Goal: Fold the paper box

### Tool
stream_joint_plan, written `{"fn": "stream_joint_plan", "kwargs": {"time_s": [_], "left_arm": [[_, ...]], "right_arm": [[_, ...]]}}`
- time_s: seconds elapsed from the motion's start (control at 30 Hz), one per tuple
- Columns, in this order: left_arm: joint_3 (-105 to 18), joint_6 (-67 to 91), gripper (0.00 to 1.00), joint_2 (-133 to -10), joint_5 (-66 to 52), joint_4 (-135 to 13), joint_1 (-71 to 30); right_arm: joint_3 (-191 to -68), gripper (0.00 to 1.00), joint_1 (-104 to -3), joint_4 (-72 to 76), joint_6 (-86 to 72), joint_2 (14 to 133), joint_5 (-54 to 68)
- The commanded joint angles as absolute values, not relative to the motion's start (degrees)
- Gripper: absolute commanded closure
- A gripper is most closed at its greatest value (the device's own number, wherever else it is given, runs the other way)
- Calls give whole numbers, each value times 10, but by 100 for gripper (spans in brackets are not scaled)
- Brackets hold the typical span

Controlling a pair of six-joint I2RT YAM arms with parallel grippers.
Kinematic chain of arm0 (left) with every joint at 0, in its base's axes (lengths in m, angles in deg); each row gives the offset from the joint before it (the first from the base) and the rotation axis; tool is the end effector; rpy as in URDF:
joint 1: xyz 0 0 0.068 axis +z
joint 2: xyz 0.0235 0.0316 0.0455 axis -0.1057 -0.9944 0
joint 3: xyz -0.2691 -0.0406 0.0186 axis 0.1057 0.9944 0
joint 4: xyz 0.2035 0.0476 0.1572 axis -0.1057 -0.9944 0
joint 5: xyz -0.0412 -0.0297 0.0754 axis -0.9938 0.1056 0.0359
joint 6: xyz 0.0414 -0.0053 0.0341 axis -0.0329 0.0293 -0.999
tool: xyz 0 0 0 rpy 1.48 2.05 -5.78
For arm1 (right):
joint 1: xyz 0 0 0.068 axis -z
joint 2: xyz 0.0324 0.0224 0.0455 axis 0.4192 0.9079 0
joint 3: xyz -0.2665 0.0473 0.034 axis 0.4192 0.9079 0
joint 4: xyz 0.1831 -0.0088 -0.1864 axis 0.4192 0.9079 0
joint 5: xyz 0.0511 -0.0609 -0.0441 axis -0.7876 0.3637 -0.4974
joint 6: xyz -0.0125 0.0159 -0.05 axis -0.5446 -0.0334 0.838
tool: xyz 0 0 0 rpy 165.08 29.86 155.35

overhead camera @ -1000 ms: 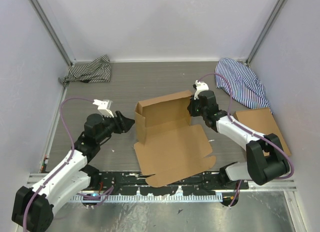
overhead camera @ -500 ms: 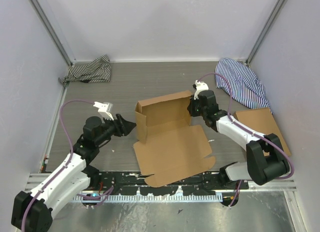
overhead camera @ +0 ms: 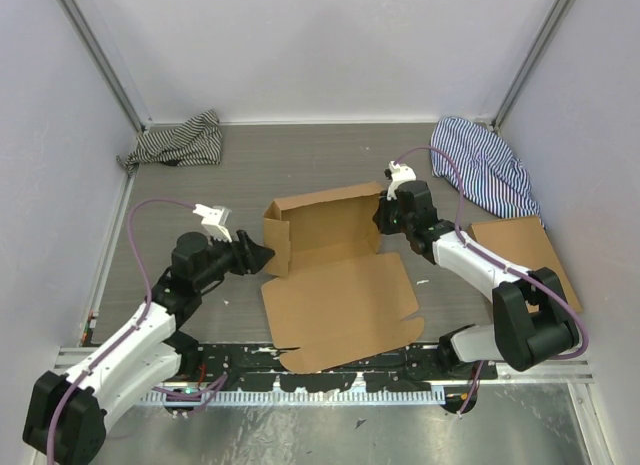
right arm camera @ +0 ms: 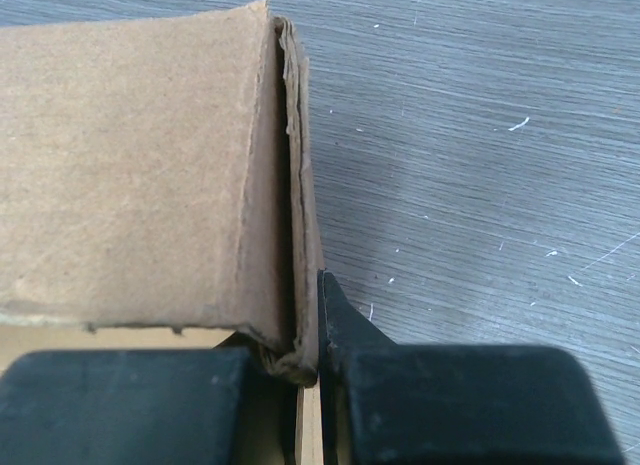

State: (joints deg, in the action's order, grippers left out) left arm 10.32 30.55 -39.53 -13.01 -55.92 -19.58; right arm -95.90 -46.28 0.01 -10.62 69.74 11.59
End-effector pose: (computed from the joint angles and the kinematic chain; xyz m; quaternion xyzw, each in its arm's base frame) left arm 0.1579 -0.0856 0.2128 0.0419 0.8040 -0.3639 0.4684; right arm 0.2661 0.1071 0.2171 -0.0984 0.8773 0.1544 0.4437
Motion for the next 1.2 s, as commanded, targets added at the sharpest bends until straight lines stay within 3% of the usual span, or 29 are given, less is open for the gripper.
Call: {"fn": "stream_joint_plan", "kwargs": {"time_s": [0.0, 0.47, 0.93, 1.17], "left_arm": [[83, 296, 37, -422, -138, -519, -200], [49, 292, 38, -385, -76, -560, -243], [22, 296, 40, -423, -23, -558, -317], [3, 289, 40, -464, 62, -563, -375]], "right_arm": [[-980, 98, -461, -20, -111, 680, 94], [-981, 98, -464, -13, -114, 682, 99], [-989, 98, -474, -8, -121, 696, 118], [-987, 98, -494, -9, -122, 686, 138]]}}
